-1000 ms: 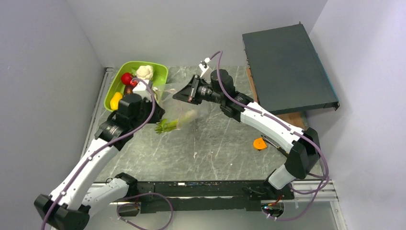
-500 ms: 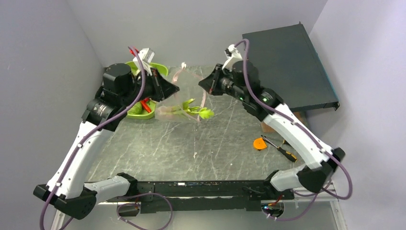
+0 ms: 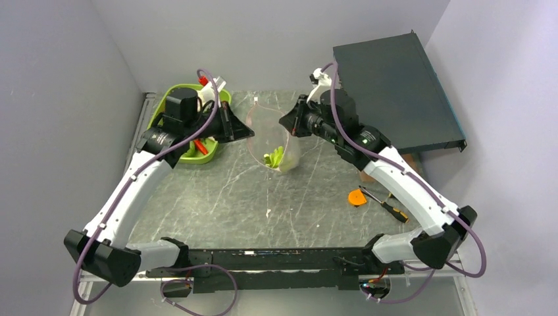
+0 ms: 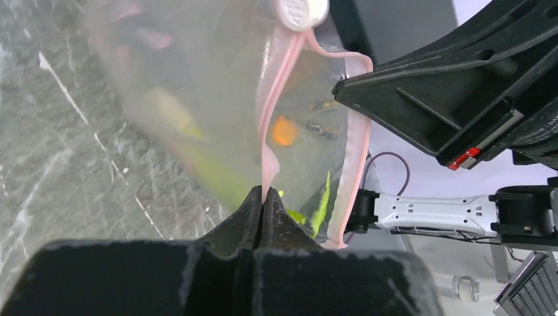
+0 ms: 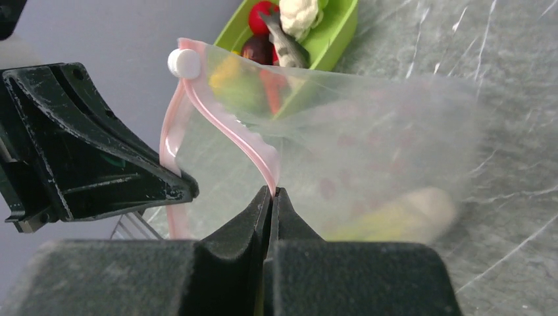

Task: Place the food in the zip-top bag and seal the zipper
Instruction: Adjust the zipper food storage bag at the center of the board.

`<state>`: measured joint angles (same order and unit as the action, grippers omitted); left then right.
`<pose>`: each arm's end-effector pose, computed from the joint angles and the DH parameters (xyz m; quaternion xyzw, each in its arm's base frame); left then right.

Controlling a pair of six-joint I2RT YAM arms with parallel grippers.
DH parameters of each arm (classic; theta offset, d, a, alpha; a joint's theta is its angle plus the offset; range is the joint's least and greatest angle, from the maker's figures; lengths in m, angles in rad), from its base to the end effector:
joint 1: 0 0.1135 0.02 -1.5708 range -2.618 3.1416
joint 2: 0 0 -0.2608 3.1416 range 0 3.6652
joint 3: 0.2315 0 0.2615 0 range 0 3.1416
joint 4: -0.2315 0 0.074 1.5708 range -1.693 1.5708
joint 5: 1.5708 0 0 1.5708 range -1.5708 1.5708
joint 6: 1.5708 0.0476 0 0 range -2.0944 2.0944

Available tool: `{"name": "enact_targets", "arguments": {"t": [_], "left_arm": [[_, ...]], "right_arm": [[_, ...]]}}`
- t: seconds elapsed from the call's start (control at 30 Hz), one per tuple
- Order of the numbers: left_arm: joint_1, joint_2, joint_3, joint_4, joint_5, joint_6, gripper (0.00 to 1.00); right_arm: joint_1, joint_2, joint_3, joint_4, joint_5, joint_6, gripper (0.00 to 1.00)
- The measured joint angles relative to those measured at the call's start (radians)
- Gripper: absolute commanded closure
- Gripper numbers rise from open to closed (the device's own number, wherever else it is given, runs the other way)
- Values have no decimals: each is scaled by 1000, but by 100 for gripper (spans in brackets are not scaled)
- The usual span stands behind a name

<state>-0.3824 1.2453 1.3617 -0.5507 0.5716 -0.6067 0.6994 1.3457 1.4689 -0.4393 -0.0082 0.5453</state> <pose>0.2556 -0.1306 0.4018 0.0603 0.8206 -0.4542 0.3417 0.2466 0.2080 0.4207 -0.0647 0.8070 0.3449 0.4750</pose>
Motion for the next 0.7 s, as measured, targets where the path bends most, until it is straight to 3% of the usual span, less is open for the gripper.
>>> {"name": "enact_targets", "arguments": {"t": [0.23,0.43,0.7], "left_arm": [[3,38,32,39,69,-19,100],[-2,27,-47,138,109,-95,100],[-37,135,3,185,149,-129,100]], "right_arm": [[-20,-48,-10,11,59,-51,100],[-24,-104,-38,-3,80,-89,100],[-25,-185,-45,-48,154,-159,100]]}}
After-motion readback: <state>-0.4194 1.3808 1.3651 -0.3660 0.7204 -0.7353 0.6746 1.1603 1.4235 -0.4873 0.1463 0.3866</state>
